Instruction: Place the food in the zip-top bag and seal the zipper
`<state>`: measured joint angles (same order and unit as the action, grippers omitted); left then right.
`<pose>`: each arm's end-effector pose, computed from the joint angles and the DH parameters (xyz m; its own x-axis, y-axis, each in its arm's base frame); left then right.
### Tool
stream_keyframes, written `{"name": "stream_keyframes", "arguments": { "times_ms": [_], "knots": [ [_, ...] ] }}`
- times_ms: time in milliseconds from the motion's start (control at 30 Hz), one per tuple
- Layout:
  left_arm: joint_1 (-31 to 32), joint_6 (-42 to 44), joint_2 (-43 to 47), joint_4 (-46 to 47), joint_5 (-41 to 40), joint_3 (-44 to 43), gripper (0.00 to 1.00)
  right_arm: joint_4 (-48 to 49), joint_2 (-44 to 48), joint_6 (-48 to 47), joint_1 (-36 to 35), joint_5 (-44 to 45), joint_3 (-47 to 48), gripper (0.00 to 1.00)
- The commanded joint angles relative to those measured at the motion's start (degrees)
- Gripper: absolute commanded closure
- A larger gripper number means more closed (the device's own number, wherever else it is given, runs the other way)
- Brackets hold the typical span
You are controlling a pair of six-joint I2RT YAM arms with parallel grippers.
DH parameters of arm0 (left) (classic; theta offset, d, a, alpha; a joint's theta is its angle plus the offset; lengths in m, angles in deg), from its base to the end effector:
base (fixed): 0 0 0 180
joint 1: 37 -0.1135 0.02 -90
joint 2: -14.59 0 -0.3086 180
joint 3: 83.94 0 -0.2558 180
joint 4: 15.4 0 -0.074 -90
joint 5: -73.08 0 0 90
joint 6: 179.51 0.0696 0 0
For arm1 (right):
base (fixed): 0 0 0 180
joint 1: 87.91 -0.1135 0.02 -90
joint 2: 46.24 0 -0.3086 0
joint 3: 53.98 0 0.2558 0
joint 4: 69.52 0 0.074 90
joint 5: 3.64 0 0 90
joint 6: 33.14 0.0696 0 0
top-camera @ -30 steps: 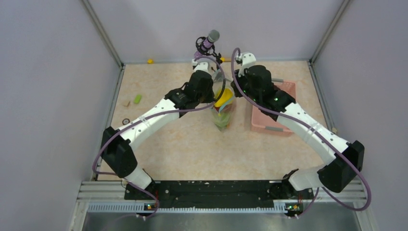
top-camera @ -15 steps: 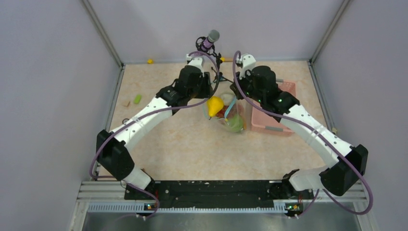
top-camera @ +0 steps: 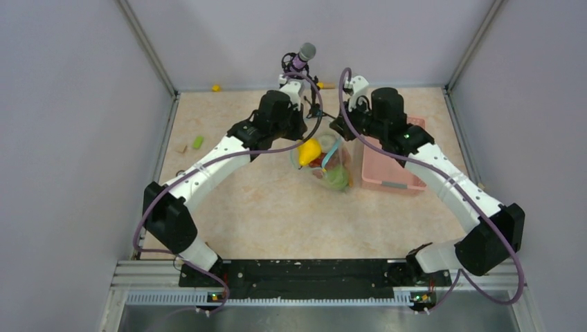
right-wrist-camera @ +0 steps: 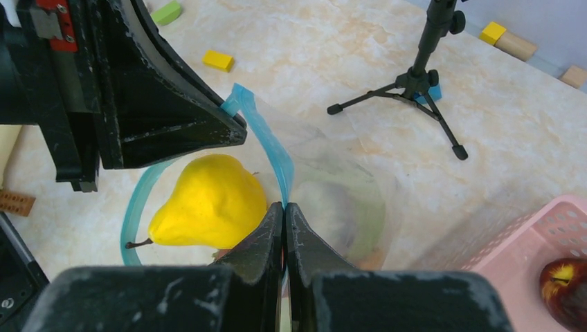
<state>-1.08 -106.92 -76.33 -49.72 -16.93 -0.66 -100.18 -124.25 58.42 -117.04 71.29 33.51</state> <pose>0.3285 -0.2379 0.3793 -0.5444 0.0249 -0.8384 0.4440 0.8566 -0.2628 0.2881 0.1813 0.4065 -0.3340 -0.1561 -0.9295 -0.6730 0.7300 0.1193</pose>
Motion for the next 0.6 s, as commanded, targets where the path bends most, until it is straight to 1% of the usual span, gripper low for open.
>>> {"name": "stream_keyframes", "arguments": {
  "times_ms": [0, 33, 67, 100, 167, 200, 300, 367, 467, 567],
  "knots": [
    [-0.1, -2.2, 1.8, 1.9, -2.6, -1.0, 1.0, 0.4, 0.2, -3.9, 1.8, -3.1, 3.1, 0.98],
    [-0.1, -3.3, 2.7, 1.2, -3.4, -0.7, 1.0, -0.2, 0.4, -4.1, 2.1, -2.4, 3.1, 0.89],
    [-0.1, -4.5, 3.7, 0.9, -3.8, 0.2, 1.0, -0.5, 0.7, -4.2, 2.3, -1.8, 2.8, 0.73],
    [-0.1, -5.7, 4.9, 1.2, -4.1, 1.4, 1.0, -0.5, 1.2, -4.5, 2.5, -1.3, 2.4, 0.55],
    [0.0, -8.0, 7.5, 2.5, -4.6, 4.4, 1.0, -0.4, 2.8, -4.3, 2.5, -1.5, 2.0, 0.3],
    [0.0, -9.0, 9.1, 2.9, -5.2, 5.6, 1.0, -0.4, 3.7, -3.7, 2.5, -2.0, 1.8, 0.22],
    [0.0, -11.0, 11.5, 3.1, -6.8, 8.1, 1.0, 1.2, 7.6, -2.1, 2.5, -3.6, 0.5, 0.03],
    [0.1, -12.1, 12.3, 2.1, -7.6, 8.5, 1.0, 2.6, 10.4, 0.3, 2.5, -1.2, -1.2, 0.01],
    [0.0, -13.9, 13.4, 0.4, -8.3, 8.4, 1.0, 2.6, 13.6, 2.5, 2.7, 8.4, -3.2, 0.01],
    [0.4, -14.8, 14.0, -1.2, -9.8, 8.1, 1.0, 0.3, 13.4, 5.2, 5.0, 16.1, -3.5, 0.01]
  ]
}}
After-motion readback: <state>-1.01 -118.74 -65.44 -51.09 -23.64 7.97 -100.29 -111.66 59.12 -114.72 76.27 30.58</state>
